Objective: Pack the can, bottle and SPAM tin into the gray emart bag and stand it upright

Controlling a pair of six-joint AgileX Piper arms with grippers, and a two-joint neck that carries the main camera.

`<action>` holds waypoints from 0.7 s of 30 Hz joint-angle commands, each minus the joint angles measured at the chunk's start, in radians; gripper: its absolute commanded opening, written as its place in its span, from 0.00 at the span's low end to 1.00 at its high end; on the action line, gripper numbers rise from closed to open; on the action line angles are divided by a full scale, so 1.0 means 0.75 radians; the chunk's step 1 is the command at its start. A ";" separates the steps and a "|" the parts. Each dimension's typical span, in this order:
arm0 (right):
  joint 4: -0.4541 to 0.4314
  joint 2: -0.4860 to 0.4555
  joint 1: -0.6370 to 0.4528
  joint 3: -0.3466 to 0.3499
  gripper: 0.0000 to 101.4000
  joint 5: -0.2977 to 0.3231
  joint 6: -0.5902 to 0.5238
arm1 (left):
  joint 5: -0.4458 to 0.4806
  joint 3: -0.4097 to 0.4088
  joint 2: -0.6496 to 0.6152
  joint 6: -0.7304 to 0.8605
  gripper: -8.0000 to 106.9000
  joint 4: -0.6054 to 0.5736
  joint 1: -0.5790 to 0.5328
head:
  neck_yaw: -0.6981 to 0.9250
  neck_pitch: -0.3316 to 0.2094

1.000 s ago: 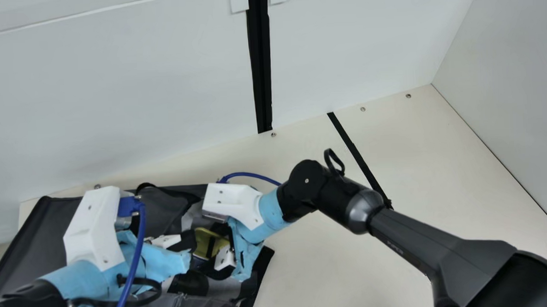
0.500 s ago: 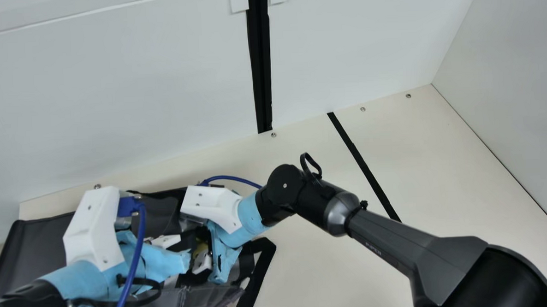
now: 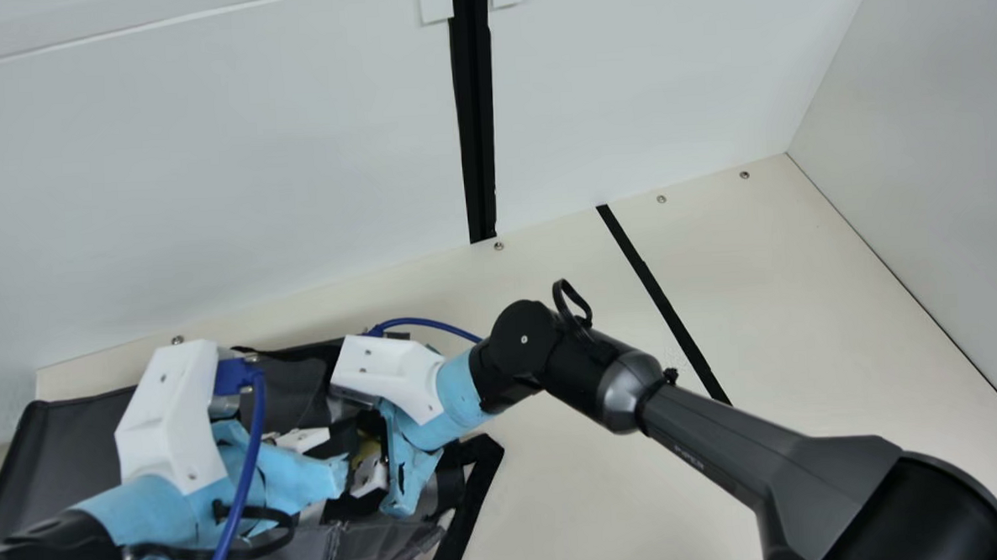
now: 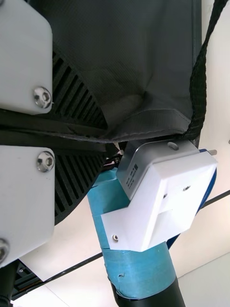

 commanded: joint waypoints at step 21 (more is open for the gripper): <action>-0.019 -0.105 -0.086 0.095 0.94 0.034 -0.048 | 0.000 0.000 0.000 0.000 0.00 0.000 0.000 | -0.001 -0.030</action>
